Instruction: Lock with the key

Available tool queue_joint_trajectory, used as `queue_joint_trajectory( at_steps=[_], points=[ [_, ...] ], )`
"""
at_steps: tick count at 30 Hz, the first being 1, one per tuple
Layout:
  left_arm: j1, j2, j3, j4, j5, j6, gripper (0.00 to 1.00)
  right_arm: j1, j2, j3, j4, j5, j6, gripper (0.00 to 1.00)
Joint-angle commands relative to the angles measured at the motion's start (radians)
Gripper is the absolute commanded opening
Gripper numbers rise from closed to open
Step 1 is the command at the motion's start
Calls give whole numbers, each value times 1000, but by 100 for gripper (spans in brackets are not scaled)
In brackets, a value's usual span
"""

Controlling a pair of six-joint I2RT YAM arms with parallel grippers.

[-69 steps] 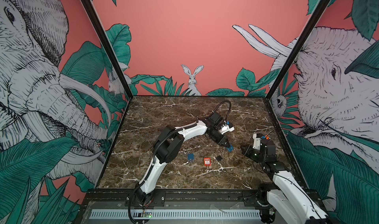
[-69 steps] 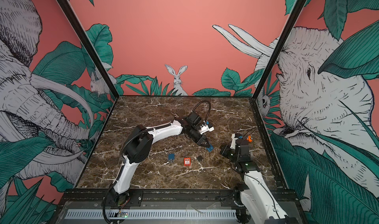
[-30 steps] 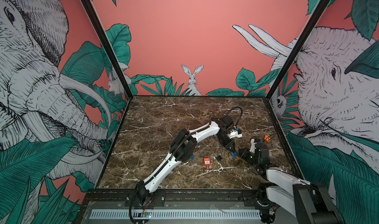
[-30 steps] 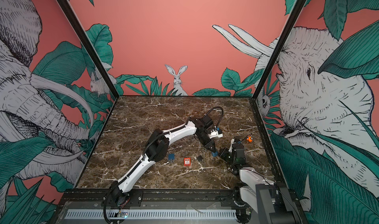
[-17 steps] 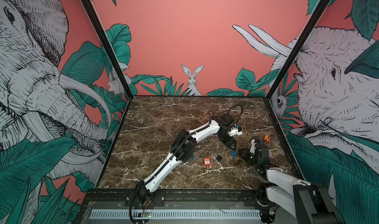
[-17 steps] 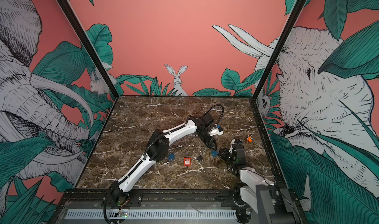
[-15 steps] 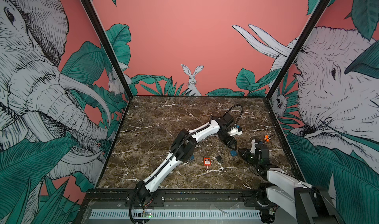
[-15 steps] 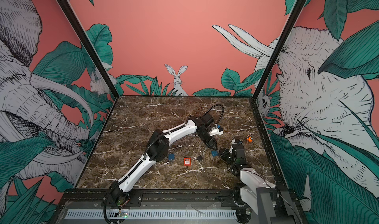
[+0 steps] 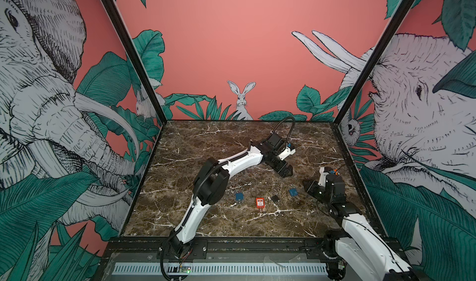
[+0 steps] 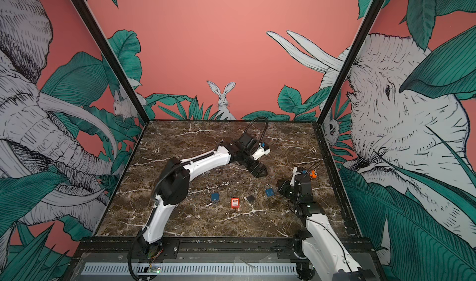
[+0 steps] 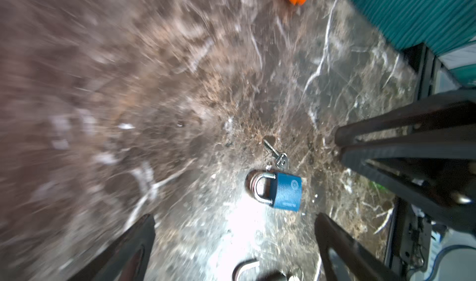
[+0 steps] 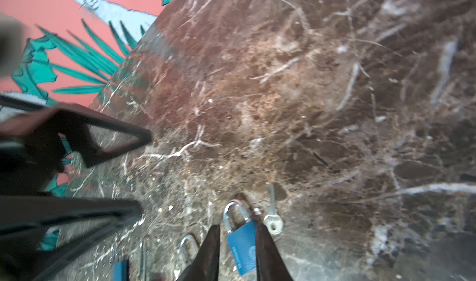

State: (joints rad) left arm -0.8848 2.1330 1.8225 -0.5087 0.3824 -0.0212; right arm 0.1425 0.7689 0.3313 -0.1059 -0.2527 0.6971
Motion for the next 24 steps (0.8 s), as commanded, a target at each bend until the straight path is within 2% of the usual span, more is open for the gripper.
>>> queue_joint_trajectory(
  at_steps=[1, 3, 5, 11, 13, 16, 18, 20, 24],
  points=[
    [-3, -191, -176, 252, -124, -56, 97, 65, -5, 72, -119, 38, -79, 24],
    [-2, -294, -326, 380, -190, -131, 97, 130, 19, 116, -162, 72, -108, 25],
    [2, -371, -423, 431, -230, -208, 97, 210, 57, 157, -199, 115, -127, 27],
    [17, -536, -620, 455, -251, -337, 98, 457, 221, 278, -270, 262, -159, 32],
    [38, -585, -697, 495, -202, -365, 98, 522, 269, 312, -282, 309, -170, 32],
    [82, -670, -849, 628, -166, -441, 98, 571, 324, 337, -271, 335, -174, 32],
    [95, -722, -913, 646, -191, -443, 98, 577, 349, 345, -252, 312, -173, 32],
    [97, -748, -931, 616, -220, -425, 98, 584, 367, 350, -237, 299, -168, 33],
    [99, -767, -949, 600, -202, -410, 98, 611, 395, 369, -244, 295, -177, 39]
  ],
)
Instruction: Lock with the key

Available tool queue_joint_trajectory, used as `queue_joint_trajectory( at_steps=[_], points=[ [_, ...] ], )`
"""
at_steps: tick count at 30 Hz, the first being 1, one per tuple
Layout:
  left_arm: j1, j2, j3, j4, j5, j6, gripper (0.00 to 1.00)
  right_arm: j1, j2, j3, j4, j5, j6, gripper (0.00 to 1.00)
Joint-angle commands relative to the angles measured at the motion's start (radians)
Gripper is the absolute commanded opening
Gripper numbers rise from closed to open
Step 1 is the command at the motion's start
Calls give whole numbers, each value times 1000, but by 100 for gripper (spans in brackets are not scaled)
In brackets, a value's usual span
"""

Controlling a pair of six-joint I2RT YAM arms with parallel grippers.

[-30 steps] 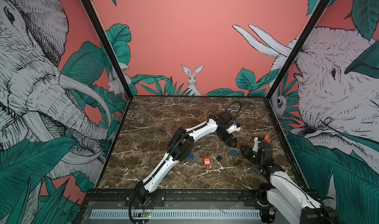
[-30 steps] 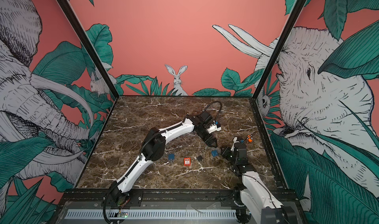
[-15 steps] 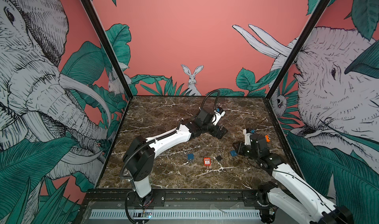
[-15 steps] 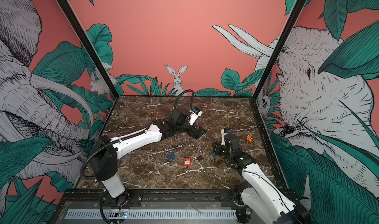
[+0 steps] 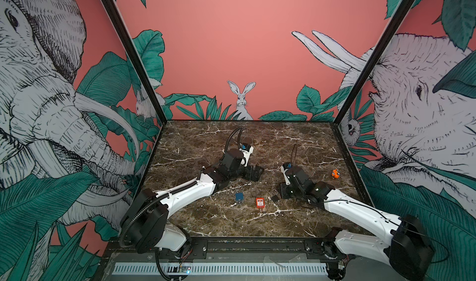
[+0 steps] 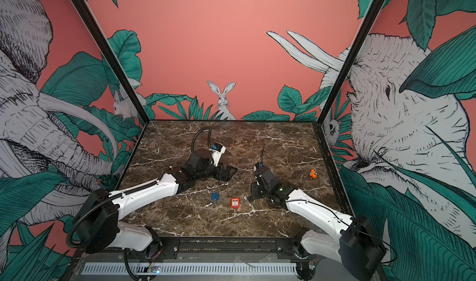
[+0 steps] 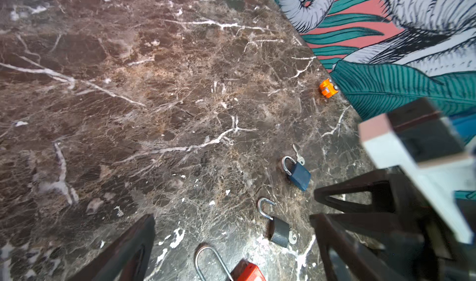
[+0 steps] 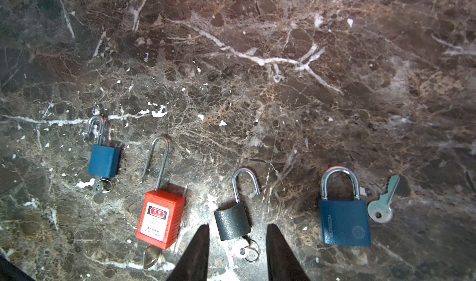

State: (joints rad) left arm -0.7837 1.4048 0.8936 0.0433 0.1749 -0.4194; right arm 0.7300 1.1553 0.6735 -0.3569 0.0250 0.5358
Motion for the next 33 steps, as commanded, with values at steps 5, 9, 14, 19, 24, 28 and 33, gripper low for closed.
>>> queue_joint_trajectory(
  at_steps=[5, 9, 14, 19, 24, 28, 33],
  points=[
    [0, -58, -68, 125, 40, -19, 98, 39, 32, 40, -24, 36, -8, 41],
    [1, -63, -91, 166, 40, -28, 98, 40, 53, 51, -42, 35, -17, 49],
    [1, -63, -115, 199, 50, -45, 98, 47, 88, 53, -61, 20, -39, 50],
    [2, -60, -124, 202, 63, -44, 98, 61, 127, 34, -45, 3, -37, 50],
    [3, -47, -125, 212, 64, -51, 98, 84, 191, 38, -52, 19, -55, 47],
    [3, -26, -125, 231, 73, -62, 98, 91, 221, 37, -60, 30, -60, 46],
    [3, -18, -127, 236, 74, -61, 98, 94, 237, 34, -54, 31, -60, 46]
  ],
)
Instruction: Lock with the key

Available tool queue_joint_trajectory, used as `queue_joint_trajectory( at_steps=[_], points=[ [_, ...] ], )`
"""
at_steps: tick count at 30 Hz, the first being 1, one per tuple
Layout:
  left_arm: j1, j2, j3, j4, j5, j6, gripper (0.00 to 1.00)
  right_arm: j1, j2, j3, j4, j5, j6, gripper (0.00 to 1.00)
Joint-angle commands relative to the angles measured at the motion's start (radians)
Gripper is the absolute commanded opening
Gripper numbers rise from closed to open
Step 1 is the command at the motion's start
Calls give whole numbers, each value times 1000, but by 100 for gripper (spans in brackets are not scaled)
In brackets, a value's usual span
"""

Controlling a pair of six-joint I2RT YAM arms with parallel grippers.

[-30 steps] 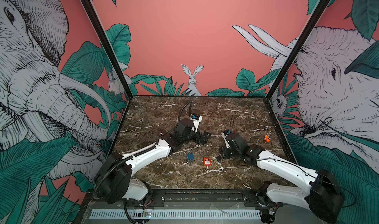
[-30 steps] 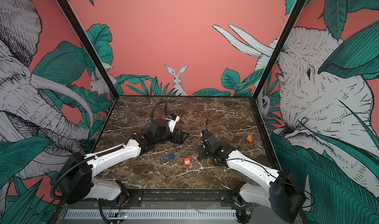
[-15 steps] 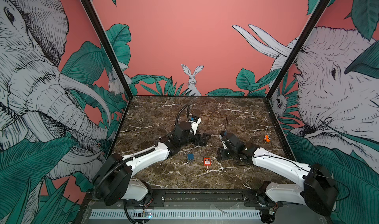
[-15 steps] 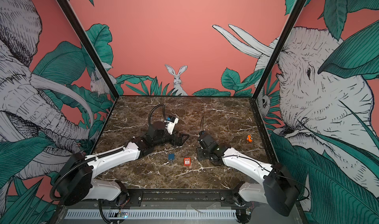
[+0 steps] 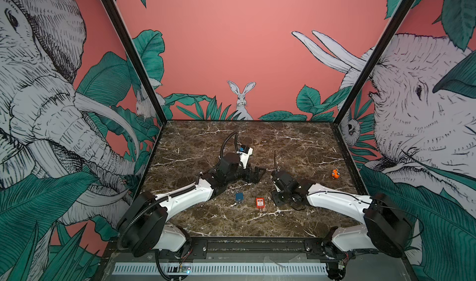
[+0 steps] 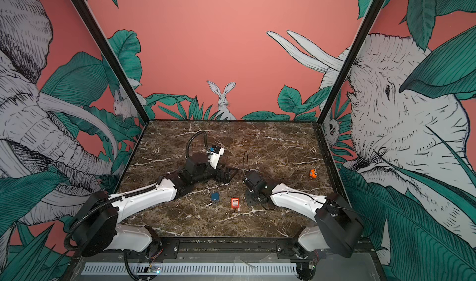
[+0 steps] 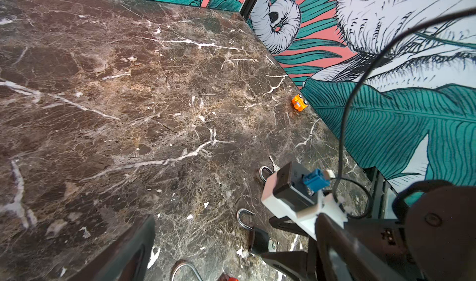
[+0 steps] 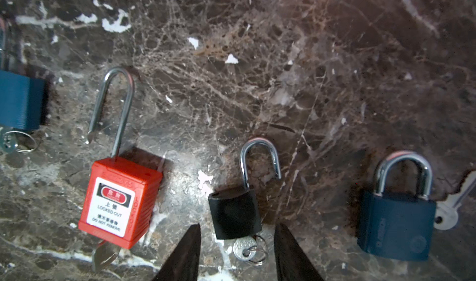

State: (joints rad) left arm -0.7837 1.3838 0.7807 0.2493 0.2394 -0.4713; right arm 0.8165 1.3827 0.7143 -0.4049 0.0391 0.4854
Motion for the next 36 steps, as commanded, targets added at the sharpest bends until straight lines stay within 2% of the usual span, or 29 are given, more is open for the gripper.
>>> queue_joint_trajectory(
  at_steps=[1, 21, 28, 36],
  points=[
    [3, 5, -12, 30, 11, -7, 98, 9, 15, -6, -3, 15, -9, 45],
    [2, -9, -38, 35, 8, -10, 98, 18, 144, -4, 64, 41, -11, 44],
    [4, -15, -41, 29, 3, -8, 98, 17, 146, -23, 68, 37, -1, 39],
    [10, -17, -44, 20, -7, -19, 98, 17, 75, -47, 58, 40, -9, 30]
  ],
)
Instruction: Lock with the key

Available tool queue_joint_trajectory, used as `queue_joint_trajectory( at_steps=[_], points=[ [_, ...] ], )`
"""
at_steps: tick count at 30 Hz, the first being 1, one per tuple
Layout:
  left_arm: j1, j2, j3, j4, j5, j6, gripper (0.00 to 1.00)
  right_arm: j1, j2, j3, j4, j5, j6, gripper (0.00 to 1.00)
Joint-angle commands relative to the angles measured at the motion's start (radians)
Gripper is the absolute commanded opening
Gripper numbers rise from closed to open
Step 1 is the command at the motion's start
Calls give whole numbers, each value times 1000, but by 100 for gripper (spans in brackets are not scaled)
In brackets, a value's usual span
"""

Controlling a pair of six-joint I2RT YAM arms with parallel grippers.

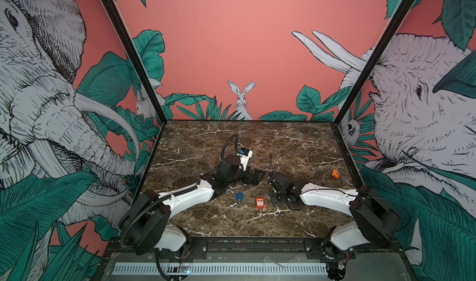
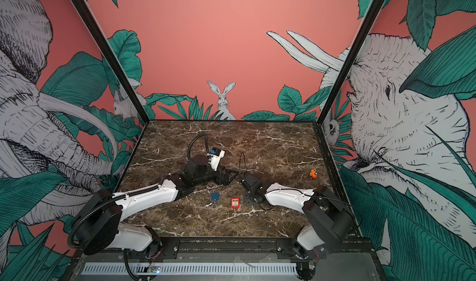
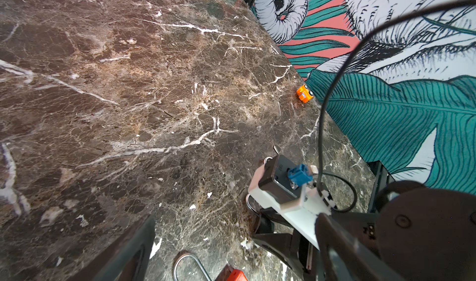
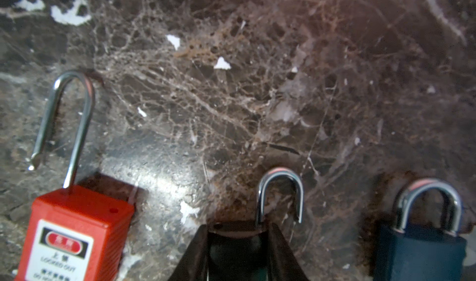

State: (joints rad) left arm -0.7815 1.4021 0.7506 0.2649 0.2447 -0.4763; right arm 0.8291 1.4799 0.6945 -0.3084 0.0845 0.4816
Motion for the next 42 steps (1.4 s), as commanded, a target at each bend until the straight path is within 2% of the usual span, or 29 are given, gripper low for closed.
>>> queue_joint_trajectory(
  at_steps=[1, 7, 12, 22, 29, 37, 42],
  points=[
    [9, -36, -16, 2, -14, -16, 98, 6, -30, -27, -38, -5, -10, 30],
    [18, -53, -20, -22, -31, -31, 97, 4, -103, -59, 23, -18, -41, 27],
    [17, -66, -30, -12, -46, -33, 97, 4, -112, -17, 1, -21, -68, 26],
    [20, -2, 30, -108, -58, -32, 94, -4, -154, -56, 78, -16, -84, 25],
    [20, 90, 58, -92, 28, -84, 91, -4, -258, -113, 153, -12, -116, 24],
    [16, 175, 65, 65, 158, -202, 85, -4, -376, -157, 215, -73, -171, 24],
    [-4, 187, 61, 106, 176, -242, 84, -3, -398, -144, 197, -74, -186, 24]
  ],
)
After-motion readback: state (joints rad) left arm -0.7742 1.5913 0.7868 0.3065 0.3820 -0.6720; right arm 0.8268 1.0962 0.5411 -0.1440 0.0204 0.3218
